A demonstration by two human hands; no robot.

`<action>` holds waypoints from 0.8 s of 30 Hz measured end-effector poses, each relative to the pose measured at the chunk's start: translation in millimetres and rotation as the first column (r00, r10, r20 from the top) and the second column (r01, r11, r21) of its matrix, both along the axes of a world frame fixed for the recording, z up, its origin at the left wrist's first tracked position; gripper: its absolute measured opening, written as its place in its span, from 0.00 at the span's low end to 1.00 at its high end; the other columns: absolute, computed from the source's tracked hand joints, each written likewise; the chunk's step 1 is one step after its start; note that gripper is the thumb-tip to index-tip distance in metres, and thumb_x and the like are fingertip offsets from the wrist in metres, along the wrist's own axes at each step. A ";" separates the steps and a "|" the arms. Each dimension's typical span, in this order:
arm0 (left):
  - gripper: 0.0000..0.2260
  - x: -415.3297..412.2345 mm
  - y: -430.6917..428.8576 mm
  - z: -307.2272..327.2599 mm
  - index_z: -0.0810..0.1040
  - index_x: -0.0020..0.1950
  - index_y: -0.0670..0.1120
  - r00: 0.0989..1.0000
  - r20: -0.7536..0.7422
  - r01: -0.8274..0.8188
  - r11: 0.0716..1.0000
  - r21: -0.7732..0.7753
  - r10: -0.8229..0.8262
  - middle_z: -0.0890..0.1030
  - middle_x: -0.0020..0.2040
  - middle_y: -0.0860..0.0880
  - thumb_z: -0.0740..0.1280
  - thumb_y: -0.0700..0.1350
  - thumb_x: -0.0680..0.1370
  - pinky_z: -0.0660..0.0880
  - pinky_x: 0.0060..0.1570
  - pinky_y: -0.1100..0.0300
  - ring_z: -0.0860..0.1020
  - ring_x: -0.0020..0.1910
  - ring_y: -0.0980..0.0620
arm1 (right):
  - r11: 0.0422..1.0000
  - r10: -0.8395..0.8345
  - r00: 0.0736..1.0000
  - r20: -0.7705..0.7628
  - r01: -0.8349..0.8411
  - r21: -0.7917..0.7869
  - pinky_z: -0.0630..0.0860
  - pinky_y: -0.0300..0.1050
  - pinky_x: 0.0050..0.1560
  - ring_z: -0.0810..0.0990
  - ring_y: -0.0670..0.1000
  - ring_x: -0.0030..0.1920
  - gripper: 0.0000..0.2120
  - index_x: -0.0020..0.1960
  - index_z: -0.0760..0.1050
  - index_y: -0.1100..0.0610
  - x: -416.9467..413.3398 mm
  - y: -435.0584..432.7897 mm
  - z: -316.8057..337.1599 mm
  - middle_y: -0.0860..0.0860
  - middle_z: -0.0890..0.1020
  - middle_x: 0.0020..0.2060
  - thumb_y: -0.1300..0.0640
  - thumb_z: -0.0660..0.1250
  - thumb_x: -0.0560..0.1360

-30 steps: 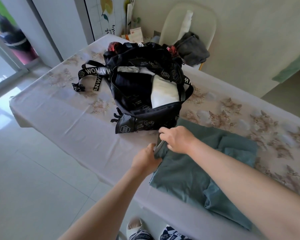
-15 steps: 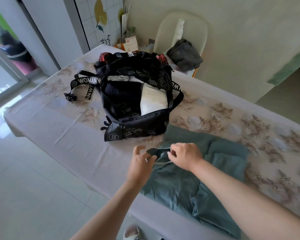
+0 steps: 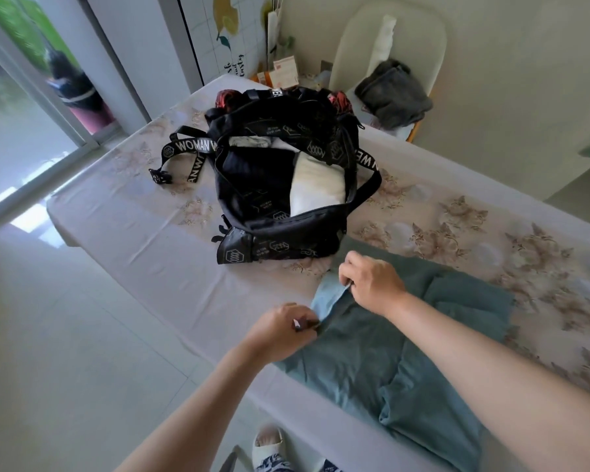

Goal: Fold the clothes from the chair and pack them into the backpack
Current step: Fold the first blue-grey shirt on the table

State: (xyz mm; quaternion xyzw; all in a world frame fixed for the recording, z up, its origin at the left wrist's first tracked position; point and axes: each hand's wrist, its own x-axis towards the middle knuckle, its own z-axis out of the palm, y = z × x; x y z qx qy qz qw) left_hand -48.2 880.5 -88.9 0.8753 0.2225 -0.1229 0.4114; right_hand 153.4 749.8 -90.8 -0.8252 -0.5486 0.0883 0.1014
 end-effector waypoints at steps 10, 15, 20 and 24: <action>0.16 7.6 -20.4 -24.2 0.75 0.61 0.48 0.973 0.057 -0.228 0.959 0.170 0.222 0.76 0.55 0.52 0.71 0.46 0.75 0.68 0.51 0.63 0.73 0.56 0.51 | 0.955 0.215 0.956 0.200 -0.163 -0.249 0.71 0.50 0.53 0.75 0.56 0.52 0.21 0.62 0.75 0.54 -17.1 27.3 0.4 0.53 0.73 0.57 0.69 0.61 0.73; 0.17 16.4 -26.8 -23.1 0.74 0.64 0.46 0.986 -0.105 -0.102 0.973 0.207 0.126 0.80 0.54 0.45 0.67 0.45 0.75 0.71 0.49 0.57 0.77 0.56 0.45 | 0.834 0.385 0.899 0.209 -0.241 -0.497 0.74 0.52 0.54 0.79 0.57 0.54 0.27 0.68 0.71 0.51 -17.1 38.2 0.9 0.53 0.74 0.60 0.70 0.64 0.72; 0.12 26.6 -26.2 1.4 0.73 0.41 0.48 0.970 -0.242 0.061 0.989 0.135 -0.027 0.74 0.46 0.49 0.75 0.47 0.67 0.69 0.36 0.57 0.73 0.42 0.48 | 0.917 0.193 0.963 0.188 -0.109 -0.385 0.67 0.49 0.35 0.75 0.58 0.39 0.14 0.47 0.69 0.57 -0.2 4.8 16.6 0.54 0.68 0.45 0.74 0.64 0.71; 0.11 57.1 -39.7 38.4 0.68 0.35 0.50 0.954 -0.243 0.204 0.975 0.092 -0.177 0.73 0.37 0.51 0.70 0.43 0.68 0.65 0.31 0.59 0.72 0.38 0.49 | 0.982 -0.006 0.993 0.118 0.029 -0.189 0.61 0.47 0.29 0.74 0.59 0.31 0.16 0.42 0.69 0.59 21.1 -39.0 25.6 0.55 0.71 0.39 0.79 0.62 0.66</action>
